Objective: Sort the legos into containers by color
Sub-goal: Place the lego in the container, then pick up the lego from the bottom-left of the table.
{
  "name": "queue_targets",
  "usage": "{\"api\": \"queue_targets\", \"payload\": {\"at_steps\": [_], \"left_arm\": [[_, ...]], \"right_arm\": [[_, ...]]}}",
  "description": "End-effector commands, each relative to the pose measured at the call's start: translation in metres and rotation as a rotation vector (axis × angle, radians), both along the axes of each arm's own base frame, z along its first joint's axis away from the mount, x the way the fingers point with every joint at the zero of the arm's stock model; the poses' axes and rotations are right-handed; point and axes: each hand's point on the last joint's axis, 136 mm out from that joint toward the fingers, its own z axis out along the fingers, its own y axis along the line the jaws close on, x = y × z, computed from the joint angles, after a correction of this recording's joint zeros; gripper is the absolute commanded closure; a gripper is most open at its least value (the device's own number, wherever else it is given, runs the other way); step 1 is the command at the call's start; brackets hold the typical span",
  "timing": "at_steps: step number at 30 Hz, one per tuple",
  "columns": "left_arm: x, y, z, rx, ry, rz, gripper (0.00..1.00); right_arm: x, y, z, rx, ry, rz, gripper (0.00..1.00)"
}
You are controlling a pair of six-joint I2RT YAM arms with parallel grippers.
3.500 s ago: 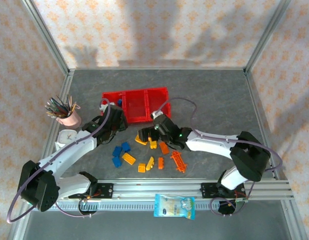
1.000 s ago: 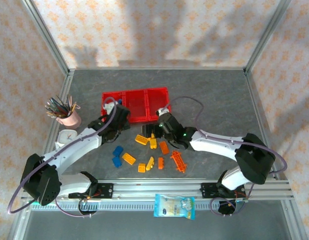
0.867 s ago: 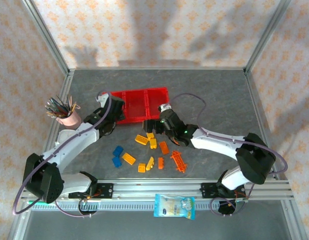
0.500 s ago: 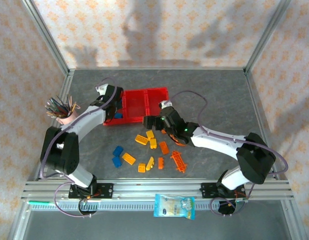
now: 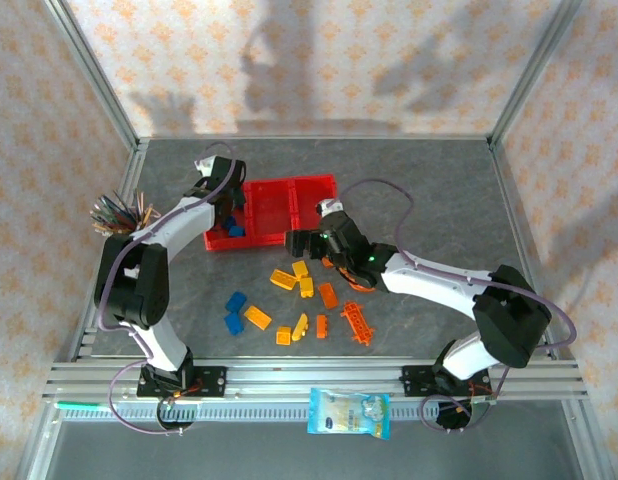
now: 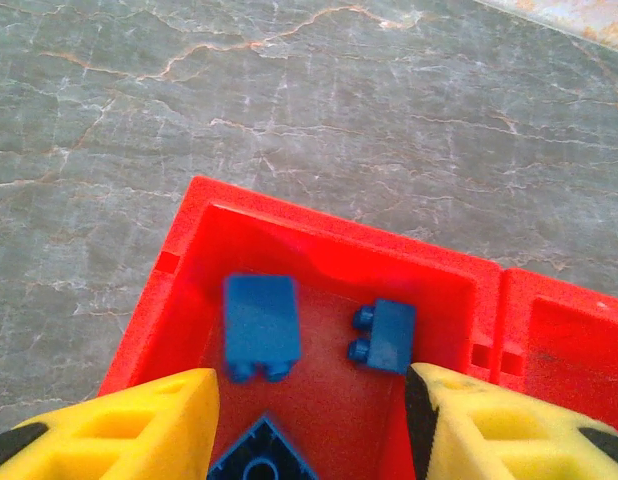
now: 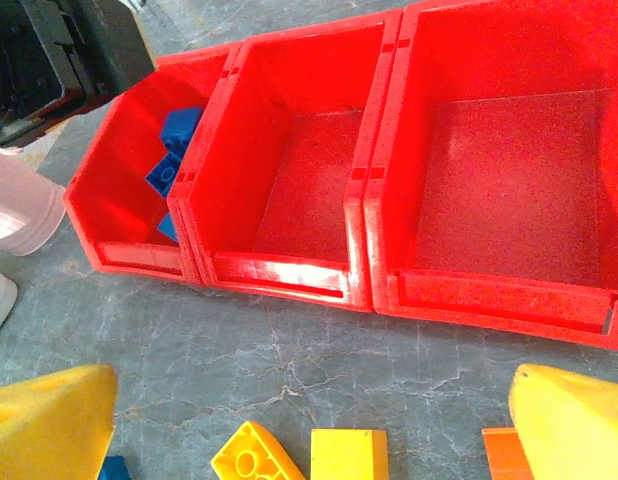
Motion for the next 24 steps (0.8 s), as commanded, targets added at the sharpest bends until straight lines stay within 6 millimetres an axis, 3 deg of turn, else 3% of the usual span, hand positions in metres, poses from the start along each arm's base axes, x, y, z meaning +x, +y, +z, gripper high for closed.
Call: {"api": "queue_targets", "payload": {"at_steps": [1, 8, 24], "left_arm": [[-0.013, -0.004, 0.015, -0.042, -0.019, -0.032, 0.46], [-0.059, -0.010, 0.011, -0.104, 0.016, -0.069, 0.46], [-0.192, -0.039, -0.039, -0.106, 0.211, -0.093, 0.43]], "right_arm": [[0.003, 0.003, 0.006, -0.006, -0.030, 0.031, 0.00], [-0.012, 0.005, -0.012, -0.057, 0.007, 0.098, 0.00], [-0.071, 0.017, -0.050, -0.116, 0.077, 0.244, 0.00]]}}
